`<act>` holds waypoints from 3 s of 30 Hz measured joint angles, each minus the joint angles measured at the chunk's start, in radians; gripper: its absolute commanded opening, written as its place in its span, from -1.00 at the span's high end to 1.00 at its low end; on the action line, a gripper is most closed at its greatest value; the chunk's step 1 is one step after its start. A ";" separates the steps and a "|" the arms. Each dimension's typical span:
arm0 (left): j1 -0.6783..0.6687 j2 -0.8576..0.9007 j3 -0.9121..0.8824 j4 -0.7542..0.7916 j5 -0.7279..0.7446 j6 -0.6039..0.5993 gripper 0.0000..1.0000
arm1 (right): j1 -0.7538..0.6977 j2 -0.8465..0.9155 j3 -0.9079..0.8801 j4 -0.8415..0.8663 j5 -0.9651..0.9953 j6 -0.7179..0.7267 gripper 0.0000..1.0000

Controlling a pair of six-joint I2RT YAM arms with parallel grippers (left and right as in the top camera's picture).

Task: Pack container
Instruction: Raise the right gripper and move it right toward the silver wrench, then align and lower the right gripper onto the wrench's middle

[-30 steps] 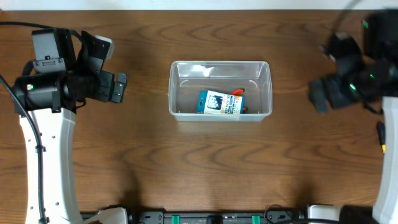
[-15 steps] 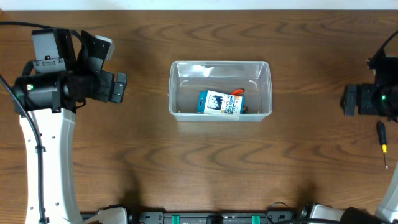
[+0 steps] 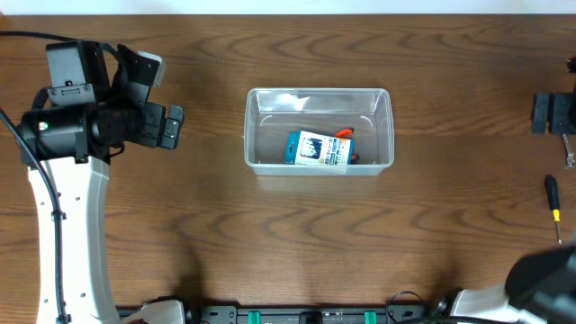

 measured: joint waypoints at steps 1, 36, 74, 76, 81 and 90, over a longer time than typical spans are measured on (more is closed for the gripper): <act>0.000 0.000 0.000 0.000 0.000 0.000 -0.96 | -0.010 0.051 0.047 -0.024 -0.006 -0.004 -0.99; 0.000 0.000 0.000 0.000 0.000 0.000 -0.96 | -0.214 0.746 0.773 -0.221 -0.019 -0.293 -0.98; 0.000 0.000 0.000 0.000 0.000 0.000 -0.96 | -0.190 0.914 0.773 -0.178 0.019 -0.251 -0.98; 0.000 0.000 0.000 0.000 0.000 0.000 -0.96 | -0.191 0.914 0.773 -0.178 0.016 -0.253 -0.99; 0.000 0.000 0.000 0.000 0.000 0.000 -0.96 | -0.193 0.914 0.773 -0.166 0.013 -0.253 -0.99; 0.000 0.000 0.000 0.000 0.000 0.000 -0.96 | -0.193 0.919 0.773 -0.150 0.007 -0.253 -0.98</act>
